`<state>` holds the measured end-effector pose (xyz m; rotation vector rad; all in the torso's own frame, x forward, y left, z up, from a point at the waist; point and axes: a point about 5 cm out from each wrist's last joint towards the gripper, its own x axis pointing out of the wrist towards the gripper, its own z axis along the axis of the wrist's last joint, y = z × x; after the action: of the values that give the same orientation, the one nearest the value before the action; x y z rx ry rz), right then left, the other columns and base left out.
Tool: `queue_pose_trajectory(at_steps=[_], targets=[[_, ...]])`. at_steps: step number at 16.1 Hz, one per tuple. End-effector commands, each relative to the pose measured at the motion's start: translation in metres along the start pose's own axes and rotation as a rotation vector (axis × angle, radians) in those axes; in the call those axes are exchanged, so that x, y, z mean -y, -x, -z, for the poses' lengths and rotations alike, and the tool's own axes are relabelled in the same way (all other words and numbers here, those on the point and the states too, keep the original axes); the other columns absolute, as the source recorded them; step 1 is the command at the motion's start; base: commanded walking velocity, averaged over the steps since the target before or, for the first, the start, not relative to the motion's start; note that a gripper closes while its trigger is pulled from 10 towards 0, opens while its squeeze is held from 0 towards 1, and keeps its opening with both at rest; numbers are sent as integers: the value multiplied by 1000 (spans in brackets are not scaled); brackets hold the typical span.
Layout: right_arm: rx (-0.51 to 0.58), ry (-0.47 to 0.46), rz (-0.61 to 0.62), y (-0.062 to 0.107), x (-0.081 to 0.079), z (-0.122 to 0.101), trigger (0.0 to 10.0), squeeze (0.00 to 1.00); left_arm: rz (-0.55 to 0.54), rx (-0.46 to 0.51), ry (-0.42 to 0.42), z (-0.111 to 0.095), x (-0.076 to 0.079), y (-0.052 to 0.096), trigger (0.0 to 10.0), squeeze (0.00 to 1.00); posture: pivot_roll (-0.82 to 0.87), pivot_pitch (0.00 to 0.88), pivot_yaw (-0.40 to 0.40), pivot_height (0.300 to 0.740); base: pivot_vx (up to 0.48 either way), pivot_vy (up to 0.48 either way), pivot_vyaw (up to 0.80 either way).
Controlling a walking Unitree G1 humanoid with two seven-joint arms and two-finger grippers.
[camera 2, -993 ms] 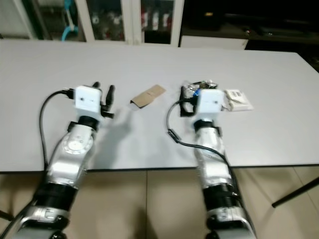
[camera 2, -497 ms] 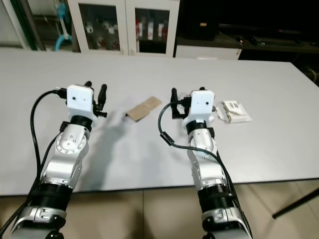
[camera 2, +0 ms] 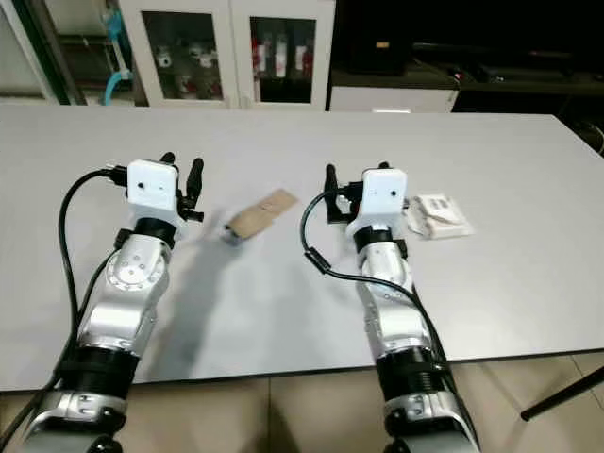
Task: Picking trash to rubbish bin
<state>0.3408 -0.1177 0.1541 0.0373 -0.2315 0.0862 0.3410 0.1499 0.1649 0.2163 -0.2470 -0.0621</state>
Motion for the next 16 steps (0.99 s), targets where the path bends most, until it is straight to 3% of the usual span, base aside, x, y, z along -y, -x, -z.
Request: queue_pose_trajectory(at_steps=[1, 13, 16], targets=[[10, -5, 17, -1, 6, -3, 10000, 0, 20, 12, -2, -4, 6, -2, 10000, 0, -4, 15, -54, 740, 300, 0, 0], [6, -6, 7, 0, 5, -2, 10000, 0, 18, 8, 0, -3, 6, -1, 10000, 0, -2, 18, -58, 740, 302, 0, 0], [5, -6, 5, 0, 4, -2, 10000, 0, 34, 46, 12, -8, 8, 0, 10000, 0, -3, 19, -58, 740, 0, 0, 0]])
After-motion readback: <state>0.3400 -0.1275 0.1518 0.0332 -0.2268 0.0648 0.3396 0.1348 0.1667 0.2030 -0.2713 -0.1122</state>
